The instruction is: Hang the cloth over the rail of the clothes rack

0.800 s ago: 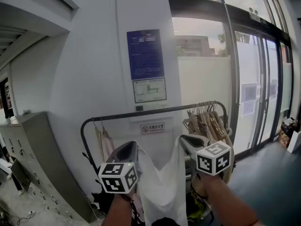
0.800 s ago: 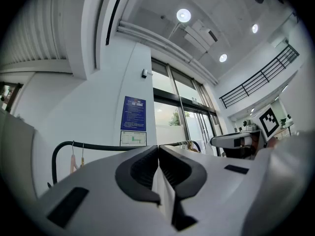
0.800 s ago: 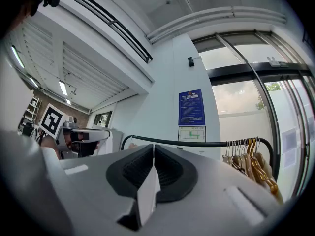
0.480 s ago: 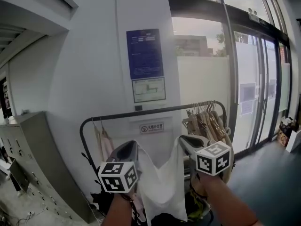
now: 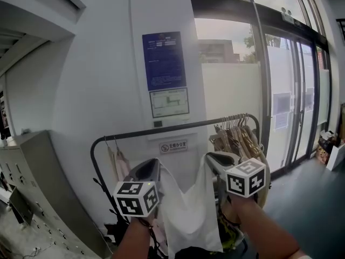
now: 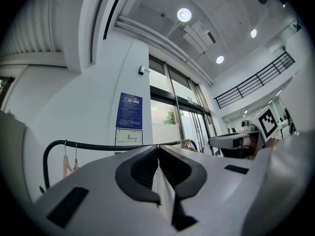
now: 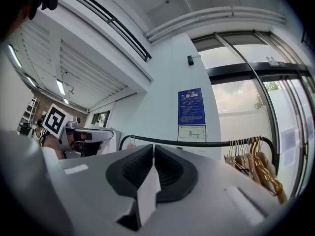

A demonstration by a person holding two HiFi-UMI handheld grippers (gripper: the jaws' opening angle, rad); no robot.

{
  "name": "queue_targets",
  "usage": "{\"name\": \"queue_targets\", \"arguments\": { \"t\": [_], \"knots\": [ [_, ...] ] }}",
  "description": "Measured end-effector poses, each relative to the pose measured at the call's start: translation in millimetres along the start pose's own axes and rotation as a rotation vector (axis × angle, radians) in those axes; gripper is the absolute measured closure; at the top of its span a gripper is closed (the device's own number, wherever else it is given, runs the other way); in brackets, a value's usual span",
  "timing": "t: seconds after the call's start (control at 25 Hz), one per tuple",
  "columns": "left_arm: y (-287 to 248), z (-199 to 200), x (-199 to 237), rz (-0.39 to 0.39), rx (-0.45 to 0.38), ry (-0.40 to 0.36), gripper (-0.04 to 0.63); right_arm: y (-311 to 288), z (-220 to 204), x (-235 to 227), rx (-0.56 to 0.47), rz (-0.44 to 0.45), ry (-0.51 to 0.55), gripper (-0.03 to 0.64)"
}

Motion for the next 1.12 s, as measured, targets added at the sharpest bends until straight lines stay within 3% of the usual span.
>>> {"name": "queue_targets", "arguments": {
  "t": [0.12,0.36,0.6,0.8,0.96,1.12],
  "knots": [
    [-19.6,17.8,14.0,-0.036,-0.012,0.023,0.581,-18.8,20.1,-5.3,-0.004,-0.018,0.024,0.603],
    [-70.4,87.4,38.6,-0.060,-0.049,-0.092,0.581,-69.8,101.9,-21.0,-0.034,-0.049,0.144,0.603],
    [-158.9,167.2,90.5,0.044,-0.085,-0.211,0.581,-150.9,202.8,-55.7,-0.111,-0.058,0.239,0.603],
    [-250.4,207.0,140.7,0.123,-0.102,-0.197,0.581,-242.3,259.8,-106.3,-0.132,-0.032,0.258,0.603],
    [-319.9,215.5,180.9,0.209,-0.110,-0.195,0.581,-317.3,282.9,-160.6,-0.129,-0.011,0.263,0.603],
    [-387.0,194.9,219.6,0.315,-0.085,-0.215,0.581,-392.4,277.1,-214.6,-0.090,0.001,0.250,0.603]
  ]
}}
Point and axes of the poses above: the fingertips, and each gripper's own axes: y backward along the fingers, x to its left, z out of its top, the point moved 8 cm from there along y, backward along the fingers, and after that the axes turned 9 degrees about -y, right-handed, at the moved point
